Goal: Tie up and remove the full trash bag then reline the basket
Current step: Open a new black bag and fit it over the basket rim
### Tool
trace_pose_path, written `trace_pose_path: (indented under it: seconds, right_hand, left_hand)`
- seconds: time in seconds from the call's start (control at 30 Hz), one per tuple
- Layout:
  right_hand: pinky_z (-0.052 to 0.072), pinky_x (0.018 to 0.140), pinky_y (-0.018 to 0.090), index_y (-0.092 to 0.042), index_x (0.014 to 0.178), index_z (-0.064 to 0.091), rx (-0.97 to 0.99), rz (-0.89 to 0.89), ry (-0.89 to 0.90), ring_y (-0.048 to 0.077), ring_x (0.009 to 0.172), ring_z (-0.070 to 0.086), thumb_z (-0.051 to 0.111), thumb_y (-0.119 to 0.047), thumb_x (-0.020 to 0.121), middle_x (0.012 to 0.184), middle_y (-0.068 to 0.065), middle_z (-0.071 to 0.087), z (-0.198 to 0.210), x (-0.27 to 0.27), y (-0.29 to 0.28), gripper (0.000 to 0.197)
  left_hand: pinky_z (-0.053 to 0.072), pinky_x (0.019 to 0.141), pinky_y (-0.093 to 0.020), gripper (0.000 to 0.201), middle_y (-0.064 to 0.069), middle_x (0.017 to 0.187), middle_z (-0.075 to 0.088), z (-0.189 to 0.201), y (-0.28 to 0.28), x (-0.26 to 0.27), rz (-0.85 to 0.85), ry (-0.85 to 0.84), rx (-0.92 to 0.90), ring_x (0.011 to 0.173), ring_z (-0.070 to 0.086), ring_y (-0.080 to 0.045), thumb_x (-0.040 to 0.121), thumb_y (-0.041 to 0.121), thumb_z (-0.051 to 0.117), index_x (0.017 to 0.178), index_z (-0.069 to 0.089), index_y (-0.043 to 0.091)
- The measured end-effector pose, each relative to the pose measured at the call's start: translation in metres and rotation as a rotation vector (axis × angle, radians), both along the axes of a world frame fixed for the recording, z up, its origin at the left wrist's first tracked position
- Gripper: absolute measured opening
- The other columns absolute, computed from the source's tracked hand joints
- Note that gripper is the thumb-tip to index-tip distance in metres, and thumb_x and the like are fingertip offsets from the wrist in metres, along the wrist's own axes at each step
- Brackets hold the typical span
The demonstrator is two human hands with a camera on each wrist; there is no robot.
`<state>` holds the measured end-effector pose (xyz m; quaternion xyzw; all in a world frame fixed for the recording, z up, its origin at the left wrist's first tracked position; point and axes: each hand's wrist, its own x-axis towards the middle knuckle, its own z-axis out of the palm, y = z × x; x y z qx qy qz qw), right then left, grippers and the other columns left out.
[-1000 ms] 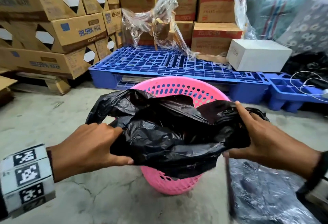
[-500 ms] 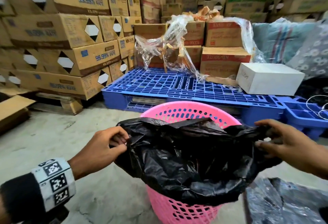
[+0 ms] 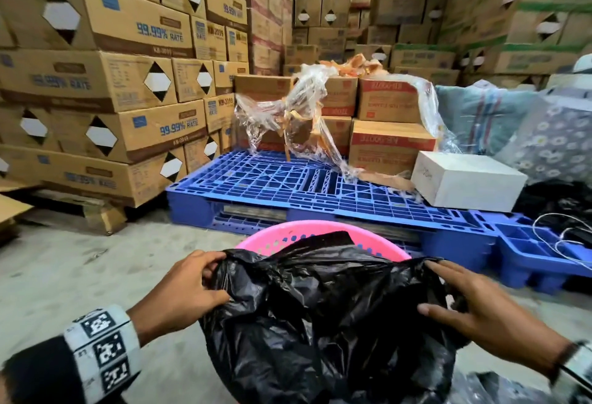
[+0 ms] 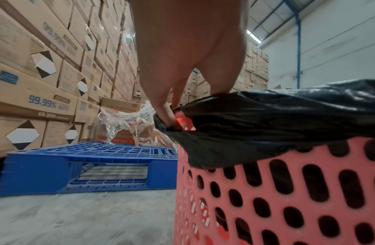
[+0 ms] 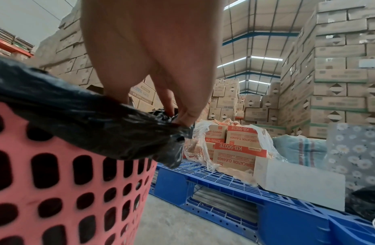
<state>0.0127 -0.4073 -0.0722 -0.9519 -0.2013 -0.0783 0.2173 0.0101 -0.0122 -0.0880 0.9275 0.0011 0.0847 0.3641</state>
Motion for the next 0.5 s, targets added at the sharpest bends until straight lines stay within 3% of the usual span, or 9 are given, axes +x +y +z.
trace_pose_path:
  seconds: [0.07, 0.13, 0.2, 0.27, 0.33, 0.4, 0.5]
  right_hand:
    - [0.037, 0.082, 0.002, -0.041, 0.127, 0.042, -0.042, 0.047, 0.057, -0.007, 0.103, 0.050, 0.044, -0.080, 0.067, 0.123, -0.017, 0.052, -0.005, 0.008, -0.001, 0.071]
    - [0.032, 0.083, -0.002, -0.053, 0.112, 0.037, -0.052, 0.064, 0.107, -0.014, 0.102, 0.047, 0.034, -0.088, 0.059, 0.110, -0.023, 0.051, -0.003, 0.015, 0.001, 0.064]
    - [0.035, 0.075, 0.000, -0.050, 0.109, 0.037, -0.077, 0.024, 0.148, -0.011, 0.087, 0.050, 0.048, -0.078, 0.064, 0.093, -0.026, 0.046, 0.003, 0.020, 0.004, 0.054]
    - [0.041, 0.068, 0.006, -0.039, 0.105, 0.054, -0.044, 0.012, 0.159, -0.006, 0.077, 0.057, 0.065, -0.050, 0.077, 0.085, -0.023, 0.058, 0.004, 0.032, 0.002, 0.032]
    - [0.046, 0.062, 0.013, -0.033, 0.099, 0.064, -0.005, -0.002, 0.179, -0.004, 0.069, 0.059, 0.068, -0.039, 0.080, 0.073, -0.020, 0.066, 0.002, 0.044, -0.001, 0.020]
    - [0.043, 0.057, 0.022, -0.030, 0.092, 0.066, -0.009, -0.074, 0.202, 0.004, 0.057, 0.052, 0.070, -0.042, 0.077, 0.064, -0.010, 0.061, -0.005, 0.053, -0.001, 0.019]
    - [0.037, 0.054, 0.020, -0.031, 0.080, 0.053, 0.008, -0.180, 0.128, 0.005, 0.058, 0.048, 0.075, -0.044, 0.070, 0.068, -0.008, 0.055, -0.011, 0.060, 0.001, 0.027]
  left_hand:
    - [0.051, 0.078, -0.027, 0.061, -0.005, 0.107, 0.051, 0.001, 0.001, 0.006, -0.027, 0.062, -0.067, 0.095, 0.051, -0.004, 0.067, 0.005, 0.068, 0.126, 0.052, 0.012]
    - [0.052, 0.073, -0.018, 0.057, -0.010, 0.111, 0.049, 0.003, 0.000, 0.010, -0.053, 0.091, -0.137, 0.097, 0.049, -0.005, 0.066, 0.002, 0.065, 0.120, 0.054, 0.015]
    - [0.049, 0.062, -0.008, 0.052, -0.015, 0.112, 0.046, 0.005, -0.001, 0.013, -0.091, 0.115, -0.215, 0.095, 0.049, -0.007, 0.071, -0.014, 0.060, 0.113, 0.055, 0.016]
    - [0.047, 0.060, -0.004, 0.054, -0.016, 0.111, 0.047, 0.004, 0.001, 0.018, -0.119, 0.119, -0.252, 0.096, 0.049, -0.010, 0.072, -0.020, 0.058, 0.114, 0.056, 0.014]
    - [0.048, 0.062, -0.006, 0.056, -0.013, 0.111, 0.049, 0.002, 0.005, 0.021, -0.142, 0.136, -0.251, 0.099, 0.051, -0.015, 0.069, -0.015, 0.063, 0.116, 0.056, 0.015]
    - [0.050, 0.066, -0.014, 0.058, -0.013, 0.109, 0.050, 0.007, 0.011, 0.027, -0.173, 0.171, -0.267, 0.098, 0.053, -0.021, 0.061, -0.003, 0.067, 0.113, 0.057, 0.022]
    - [0.048, 0.072, -0.026, 0.042, -0.016, 0.096, 0.059, 0.020, 0.019, 0.033, -0.145, 0.130, -0.275, 0.081, 0.059, -0.018, 0.069, -0.004, 0.068, 0.098, 0.060, 0.025]
